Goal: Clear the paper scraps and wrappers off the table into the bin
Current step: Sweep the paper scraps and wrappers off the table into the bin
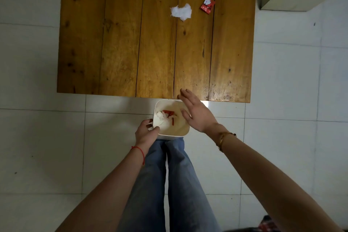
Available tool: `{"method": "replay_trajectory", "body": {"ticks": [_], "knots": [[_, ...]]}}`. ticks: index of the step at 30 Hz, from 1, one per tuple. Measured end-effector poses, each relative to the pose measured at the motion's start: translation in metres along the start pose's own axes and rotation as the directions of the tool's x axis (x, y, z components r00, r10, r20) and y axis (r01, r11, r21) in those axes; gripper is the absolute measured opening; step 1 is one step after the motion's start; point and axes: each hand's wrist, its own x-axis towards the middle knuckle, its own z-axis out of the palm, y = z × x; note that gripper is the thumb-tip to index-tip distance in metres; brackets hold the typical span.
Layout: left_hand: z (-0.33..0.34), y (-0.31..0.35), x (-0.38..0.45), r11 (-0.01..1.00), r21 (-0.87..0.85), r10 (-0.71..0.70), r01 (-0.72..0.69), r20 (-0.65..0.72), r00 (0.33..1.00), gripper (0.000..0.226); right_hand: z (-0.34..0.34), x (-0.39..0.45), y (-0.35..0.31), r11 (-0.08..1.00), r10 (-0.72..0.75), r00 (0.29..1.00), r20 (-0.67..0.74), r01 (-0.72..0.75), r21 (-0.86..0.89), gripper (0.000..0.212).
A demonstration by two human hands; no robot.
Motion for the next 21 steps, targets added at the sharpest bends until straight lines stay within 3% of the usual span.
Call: {"method": "replay_trajectory", "body": {"ticks": [4,7,15,21], "knots": [[-0.007,0.007,-0.018,1.000,0.019,0.007,-0.007,0.011,1.000,0.040,0.007,-0.026,-0.020,0.999,-0.023,0.999,0.025,0.022,0.038,0.049],[-0.015,0.015,-0.039,0.999,0.037,0.034,-0.035,0.022,0.999,0.039,0.005,-0.052,-0.040,0.996,0.050,0.999,0.012,-0.051,0.075,0.045],[-0.043,0.050,-0.106,0.985,0.071,0.148,-0.155,0.089,0.985,0.042,-0.044,-0.113,-0.083,0.958,0.249,0.949,-0.194,-0.212,0.193,0.039],[-0.052,0.085,-0.155,0.954,0.137,0.241,-0.266,0.174,0.955,0.045,-0.082,-0.157,-0.115,0.908,0.388,0.838,-0.384,-0.275,0.316,0.037]]}}
